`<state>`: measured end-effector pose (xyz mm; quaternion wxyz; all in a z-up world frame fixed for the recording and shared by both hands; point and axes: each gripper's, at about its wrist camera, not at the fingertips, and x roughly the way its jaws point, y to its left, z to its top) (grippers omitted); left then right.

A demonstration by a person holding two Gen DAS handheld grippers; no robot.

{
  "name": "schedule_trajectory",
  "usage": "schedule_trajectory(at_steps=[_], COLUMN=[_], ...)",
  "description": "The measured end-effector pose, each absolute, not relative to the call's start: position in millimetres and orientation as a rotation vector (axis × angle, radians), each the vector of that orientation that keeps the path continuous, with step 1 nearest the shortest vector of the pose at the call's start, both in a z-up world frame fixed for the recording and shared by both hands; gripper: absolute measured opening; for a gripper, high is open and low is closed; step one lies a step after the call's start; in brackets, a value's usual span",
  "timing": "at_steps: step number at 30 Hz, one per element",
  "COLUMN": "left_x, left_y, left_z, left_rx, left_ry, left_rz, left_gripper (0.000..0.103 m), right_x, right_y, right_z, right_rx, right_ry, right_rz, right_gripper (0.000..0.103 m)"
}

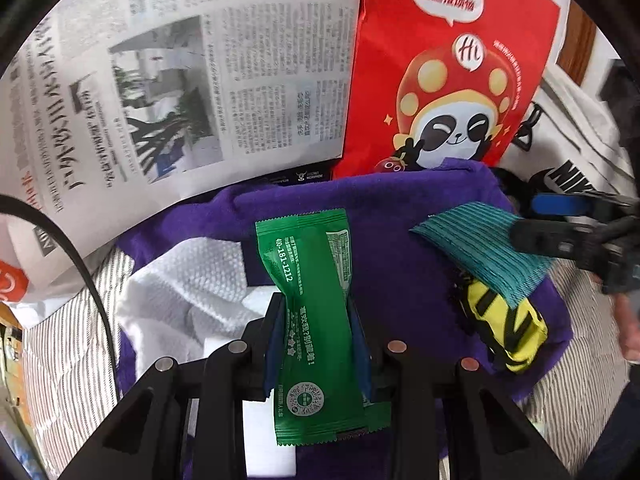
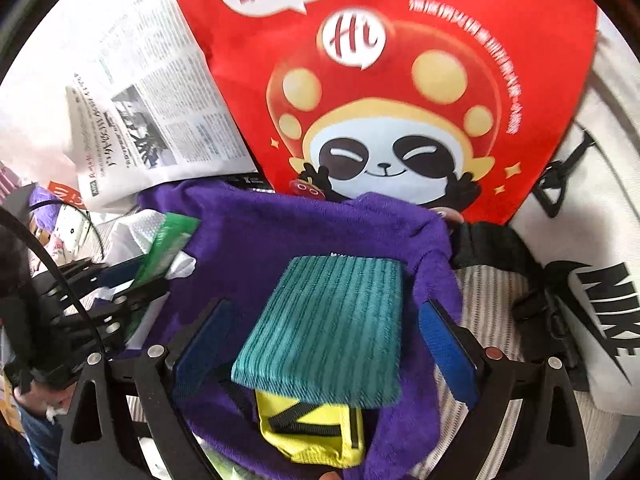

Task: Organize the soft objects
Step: 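Release the green packet onto the towel with the left tool while the right releases the teal cloth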

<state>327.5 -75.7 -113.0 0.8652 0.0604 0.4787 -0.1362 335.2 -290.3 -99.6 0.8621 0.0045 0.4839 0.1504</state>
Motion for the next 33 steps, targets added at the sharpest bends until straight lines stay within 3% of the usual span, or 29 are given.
schedule_trajectory(at_steps=[19,24,33], left_x=[362.1,358.9,319.1], left_y=[-101.0,-102.8,-108.1], left_z=[-154.4,-154.7,-126.5], left_rx=[0.181,0.151,0.245], left_ry=[1.065,1.091,1.053], left_rz=[-0.219,-0.256,-0.236], left_gripper=[0.036,0.052,0.058], right_x=[301.4,300.6,289.1], right_y=[-308.8,-316.0,-312.6], right_z=[-62.8,-59.1,-46.3], right_rx=[-0.081,-0.055,-0.054], right_ry=[0.904,0.895,0.858], right_rz=[0.273,0.264,0.291], right_gripper=[0.094,0.094,0.094])
